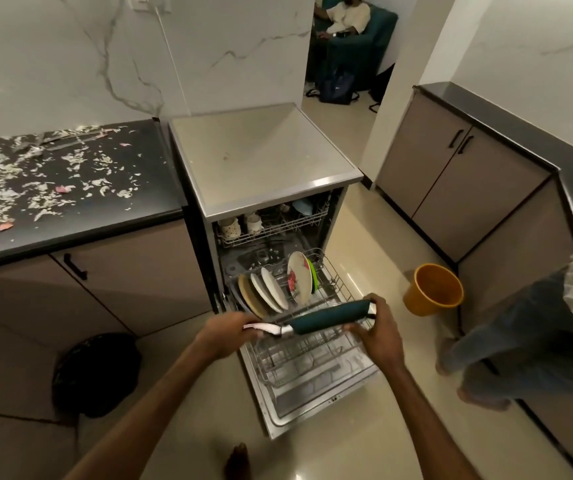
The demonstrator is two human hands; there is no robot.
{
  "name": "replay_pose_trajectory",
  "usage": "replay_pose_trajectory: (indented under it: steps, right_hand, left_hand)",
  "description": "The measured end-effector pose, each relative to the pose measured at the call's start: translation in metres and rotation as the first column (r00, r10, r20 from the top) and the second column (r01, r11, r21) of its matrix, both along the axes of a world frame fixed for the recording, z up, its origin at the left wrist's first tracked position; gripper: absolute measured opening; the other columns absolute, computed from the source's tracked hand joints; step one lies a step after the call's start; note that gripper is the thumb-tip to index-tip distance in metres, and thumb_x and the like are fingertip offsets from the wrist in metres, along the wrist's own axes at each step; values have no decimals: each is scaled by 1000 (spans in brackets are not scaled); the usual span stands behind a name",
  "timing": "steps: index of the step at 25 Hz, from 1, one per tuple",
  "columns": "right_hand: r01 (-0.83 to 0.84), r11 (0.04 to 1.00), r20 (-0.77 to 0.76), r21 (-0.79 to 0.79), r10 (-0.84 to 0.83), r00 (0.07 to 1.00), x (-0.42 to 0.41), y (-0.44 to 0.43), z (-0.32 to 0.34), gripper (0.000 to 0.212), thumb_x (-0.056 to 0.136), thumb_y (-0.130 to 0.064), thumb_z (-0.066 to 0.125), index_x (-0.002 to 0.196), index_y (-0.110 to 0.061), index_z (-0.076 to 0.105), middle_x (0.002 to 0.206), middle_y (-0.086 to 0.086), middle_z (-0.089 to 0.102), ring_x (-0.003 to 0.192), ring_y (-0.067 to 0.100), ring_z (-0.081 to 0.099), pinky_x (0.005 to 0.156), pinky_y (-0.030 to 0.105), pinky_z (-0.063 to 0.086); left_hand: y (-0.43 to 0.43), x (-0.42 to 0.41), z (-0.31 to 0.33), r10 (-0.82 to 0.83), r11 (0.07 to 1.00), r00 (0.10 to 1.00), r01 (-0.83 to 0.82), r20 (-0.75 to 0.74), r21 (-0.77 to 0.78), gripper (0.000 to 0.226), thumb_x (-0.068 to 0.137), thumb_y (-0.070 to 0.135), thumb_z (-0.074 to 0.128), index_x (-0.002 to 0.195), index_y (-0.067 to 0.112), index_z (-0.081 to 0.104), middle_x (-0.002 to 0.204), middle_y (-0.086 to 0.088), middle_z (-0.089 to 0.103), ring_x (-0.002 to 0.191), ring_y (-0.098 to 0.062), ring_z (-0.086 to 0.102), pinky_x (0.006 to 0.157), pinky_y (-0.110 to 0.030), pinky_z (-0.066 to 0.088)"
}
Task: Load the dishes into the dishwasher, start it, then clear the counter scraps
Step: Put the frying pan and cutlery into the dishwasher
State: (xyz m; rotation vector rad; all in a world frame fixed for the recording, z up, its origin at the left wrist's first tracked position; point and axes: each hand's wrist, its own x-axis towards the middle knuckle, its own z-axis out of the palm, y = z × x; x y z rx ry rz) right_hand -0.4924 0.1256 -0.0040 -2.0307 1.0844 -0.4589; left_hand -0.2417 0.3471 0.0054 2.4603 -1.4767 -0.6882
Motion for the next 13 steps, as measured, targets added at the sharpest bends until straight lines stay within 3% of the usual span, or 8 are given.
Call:
replay_pose_trajectory:
  steps: [3,8,13]
  right_hand:
    - [11,996,-19,-86,-12,1000,5,-34,18,78,70,-43,84,134,-33,40,134,-6,54,111,17,59,80,41,54]
    - [-118,983,-197,-141,89,976,1,-77,15,76,78,-45,79,141,-29,40,136,2,52,114,21,56,86,46,55]
    - [-327,937,-400,-124,254,881,4,-114,-42,44,75,-31,84,107,-22,54,109,-3,58,98,16,56,78,31,52]
  left_hand:
    - [-27,15,6,14,996,1000,-13,13,-90,27,99,46,48,119,35,62,109,11,67,98,-12,64,79,-32,51]
    - [-55,5,-19,46,983,978,-81,-204,-164,13,97,28,56,110,27,58,98,7,65,88,-11,61,82,-37,52]
    - [-66,-30,-85,198,961,945,-240,-261,-140,16,96,30,59,111,27,57,104,8,65,92,-13,62,80,-36,51]
